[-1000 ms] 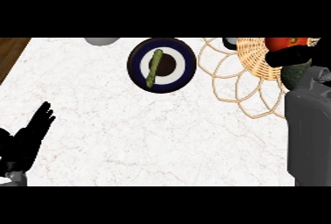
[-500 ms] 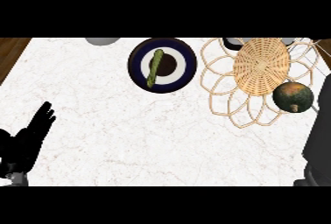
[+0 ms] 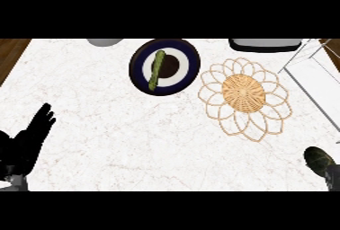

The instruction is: Pick the tomato from the placemat and place it in the tiered shelf

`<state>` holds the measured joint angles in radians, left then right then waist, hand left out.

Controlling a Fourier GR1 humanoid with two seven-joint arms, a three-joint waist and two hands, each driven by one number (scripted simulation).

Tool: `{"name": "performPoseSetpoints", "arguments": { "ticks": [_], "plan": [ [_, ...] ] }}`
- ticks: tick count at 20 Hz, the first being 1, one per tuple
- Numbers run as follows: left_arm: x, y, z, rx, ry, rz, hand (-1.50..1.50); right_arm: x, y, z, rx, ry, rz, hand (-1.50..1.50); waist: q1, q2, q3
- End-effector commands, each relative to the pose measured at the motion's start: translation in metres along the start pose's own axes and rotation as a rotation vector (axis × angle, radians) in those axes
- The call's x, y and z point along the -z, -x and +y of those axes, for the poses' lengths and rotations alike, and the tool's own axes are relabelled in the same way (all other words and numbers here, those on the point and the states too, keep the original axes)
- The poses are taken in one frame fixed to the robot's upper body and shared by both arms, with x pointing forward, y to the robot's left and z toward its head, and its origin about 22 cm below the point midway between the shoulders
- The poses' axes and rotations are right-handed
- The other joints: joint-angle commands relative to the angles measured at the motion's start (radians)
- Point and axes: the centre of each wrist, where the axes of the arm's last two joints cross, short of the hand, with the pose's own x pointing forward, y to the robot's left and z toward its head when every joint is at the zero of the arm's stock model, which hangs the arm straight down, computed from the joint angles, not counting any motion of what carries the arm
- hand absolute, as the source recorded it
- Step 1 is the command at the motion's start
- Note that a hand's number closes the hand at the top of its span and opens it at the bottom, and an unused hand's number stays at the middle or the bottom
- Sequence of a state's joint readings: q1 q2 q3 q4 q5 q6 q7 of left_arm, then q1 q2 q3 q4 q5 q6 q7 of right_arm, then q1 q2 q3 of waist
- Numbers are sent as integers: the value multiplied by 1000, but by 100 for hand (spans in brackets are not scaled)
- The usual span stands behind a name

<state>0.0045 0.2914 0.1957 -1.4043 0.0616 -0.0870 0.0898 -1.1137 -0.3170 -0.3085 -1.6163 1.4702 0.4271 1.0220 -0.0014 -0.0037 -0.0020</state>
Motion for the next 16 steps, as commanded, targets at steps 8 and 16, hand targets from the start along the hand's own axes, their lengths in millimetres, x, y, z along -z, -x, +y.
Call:
{"name": "performPoseSetpoints", "arguments": {
  "ticks": [8, 16],
  "plan": [
    [6, -4, 9, -23, 16, -12, 0, 70, 23, 11, -183, 7, 184, 150, 7, 6, 1],
    [-7, -1, 13, 20, 8, -10, 0, 101, 43, 23, -227, 13, 213, 150, 11, 5, 2]
  ]
}}
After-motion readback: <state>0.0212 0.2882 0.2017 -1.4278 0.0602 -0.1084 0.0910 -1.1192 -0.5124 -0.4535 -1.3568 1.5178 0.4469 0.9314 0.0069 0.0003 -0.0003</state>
